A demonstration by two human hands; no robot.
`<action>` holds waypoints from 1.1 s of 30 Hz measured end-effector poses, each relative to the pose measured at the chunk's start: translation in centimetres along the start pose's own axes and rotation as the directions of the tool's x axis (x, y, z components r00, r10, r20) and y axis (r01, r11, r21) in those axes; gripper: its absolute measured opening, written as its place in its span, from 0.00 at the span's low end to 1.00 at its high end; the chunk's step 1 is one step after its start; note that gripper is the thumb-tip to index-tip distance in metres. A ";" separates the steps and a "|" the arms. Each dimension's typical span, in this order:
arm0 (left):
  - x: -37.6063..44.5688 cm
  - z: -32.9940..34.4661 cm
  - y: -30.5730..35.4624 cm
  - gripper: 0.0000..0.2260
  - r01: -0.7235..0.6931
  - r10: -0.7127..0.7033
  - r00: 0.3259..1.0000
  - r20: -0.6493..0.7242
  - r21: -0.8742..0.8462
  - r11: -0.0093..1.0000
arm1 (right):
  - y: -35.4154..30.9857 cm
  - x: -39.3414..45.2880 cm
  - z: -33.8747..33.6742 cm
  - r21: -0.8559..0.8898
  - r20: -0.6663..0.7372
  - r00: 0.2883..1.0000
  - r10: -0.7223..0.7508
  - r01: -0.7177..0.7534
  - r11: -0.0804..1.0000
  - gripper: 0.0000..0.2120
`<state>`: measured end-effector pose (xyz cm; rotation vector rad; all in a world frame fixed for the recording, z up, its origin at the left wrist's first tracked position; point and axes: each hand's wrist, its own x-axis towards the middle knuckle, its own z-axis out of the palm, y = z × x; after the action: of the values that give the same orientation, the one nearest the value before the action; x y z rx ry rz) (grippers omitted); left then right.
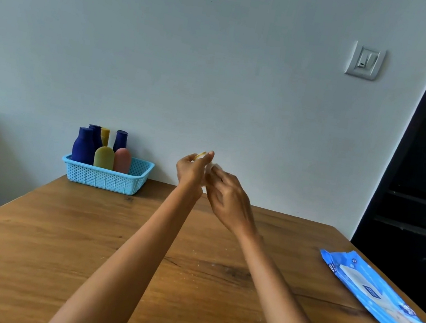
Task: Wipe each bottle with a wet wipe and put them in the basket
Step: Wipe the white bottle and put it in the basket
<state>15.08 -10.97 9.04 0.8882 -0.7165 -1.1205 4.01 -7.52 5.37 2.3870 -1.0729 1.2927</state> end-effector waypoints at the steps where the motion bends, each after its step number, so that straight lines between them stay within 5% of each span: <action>1: 0.1 -0.2 0.1 0.22 -0.004 0.004 1.000 -0.014 -0.010 1.000 | 0.3 -0.3 0.1 -0.013 -0.014 1.000 -0.013 0.012 1.000 0.19; 8: 0.3 -0.4 0.0 0.25 -0.003 0.002 0.998 -0.060 -0.026 1.000 | 2.4 -1.0 -0.9 0.013 -0.164 0.969 0.185 -0.186 0.983 0.11; 11: 0.2 -0.5 0.2 0.23 -0.015 0.015 1.000 0.011 -0.033 0.999 | 2.7 -0.6 -1.6 0.204 -0.242 0.901 0.359 -0.315 0.927 0.12; 14: -0.6 0.0 0.1 0.19 -0.009 0.004 0.993 0.121 0.038 0.999 | 1.7 0.3 -1.6 0.434 -0.146 0.904 0.402 -0.307 0.847 0.10; 19: -1.2 0.4 0.2 0.07 -0.018 0.017 0.978 0.210 0.002 1.000 | -0.1 1.2 -1.3 0.501 0.038 0.921 0.388 -0.353 0.790 0.15; 23: -0.9 0.2 0.3 0.19 -0.078 0.058 0.954 0.293 0.054 0.996 | 1.2 0.8 -1.1 0.496 0.118 0.837 0.534 -0.516 0.698 0.18; 28: -1.0 0.6 0.4 0.17 -0.052 0.026 0.923 0.383 0.059 0.997 | 3.0 0.3 -1.4 0.630 0.082 0.705 0.704 -0.584 0.512 0.12; 33: -1.4 1.1 0.0 0.17 -0.091 0.047 0.906 0.421 0.084 0.992 | 1.3 2.1 -2.4 0.605 -0.046 0.808 0.587 -0.445 0.660 0.15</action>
<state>13.73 -9.87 9.48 0.7042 -1.1593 -1.2340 2.29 -8.29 8.26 2.2485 -1.5396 2.3401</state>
